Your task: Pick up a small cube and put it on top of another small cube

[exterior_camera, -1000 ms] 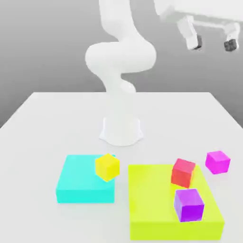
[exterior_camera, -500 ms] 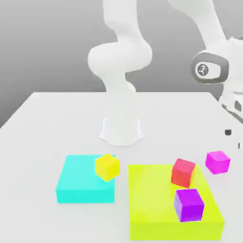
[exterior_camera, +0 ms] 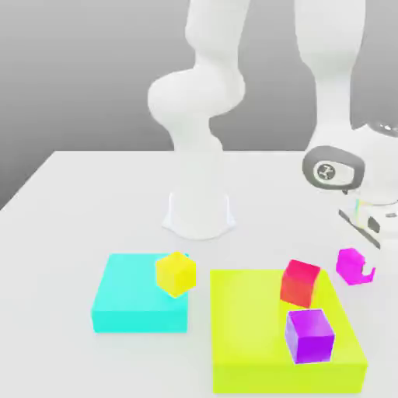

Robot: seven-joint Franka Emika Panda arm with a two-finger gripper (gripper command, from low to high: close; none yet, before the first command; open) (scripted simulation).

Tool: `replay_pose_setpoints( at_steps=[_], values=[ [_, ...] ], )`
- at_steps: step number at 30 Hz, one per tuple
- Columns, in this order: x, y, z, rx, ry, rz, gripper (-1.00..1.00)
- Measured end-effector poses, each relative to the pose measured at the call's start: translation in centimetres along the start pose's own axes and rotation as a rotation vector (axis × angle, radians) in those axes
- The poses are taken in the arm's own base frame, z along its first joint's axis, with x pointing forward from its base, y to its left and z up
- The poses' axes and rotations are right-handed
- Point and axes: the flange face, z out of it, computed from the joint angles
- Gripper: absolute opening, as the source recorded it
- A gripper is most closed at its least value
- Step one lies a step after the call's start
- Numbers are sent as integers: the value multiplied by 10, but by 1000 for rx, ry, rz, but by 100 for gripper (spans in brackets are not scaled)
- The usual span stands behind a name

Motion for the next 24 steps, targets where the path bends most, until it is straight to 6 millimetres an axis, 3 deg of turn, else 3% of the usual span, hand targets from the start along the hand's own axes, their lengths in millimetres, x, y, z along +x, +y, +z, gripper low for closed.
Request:
replay_pose_setpoints(
  at_steps=[5,11,16,18,21,22,24],
  values=[
    [0,0,-46,-1,0,0,-100],
    [-12,103,-114,-14,-2,110,-100],
    [-54,187,-167,-2,-1,205,-100],
    [-61,197,-156,2,0,216,-100],
    [-63,200,-122,2,0,220,-100],
    [-64,200,-116,2,0,221,100],
    [-64,200,-116,2,0,221,100]
  ],
)
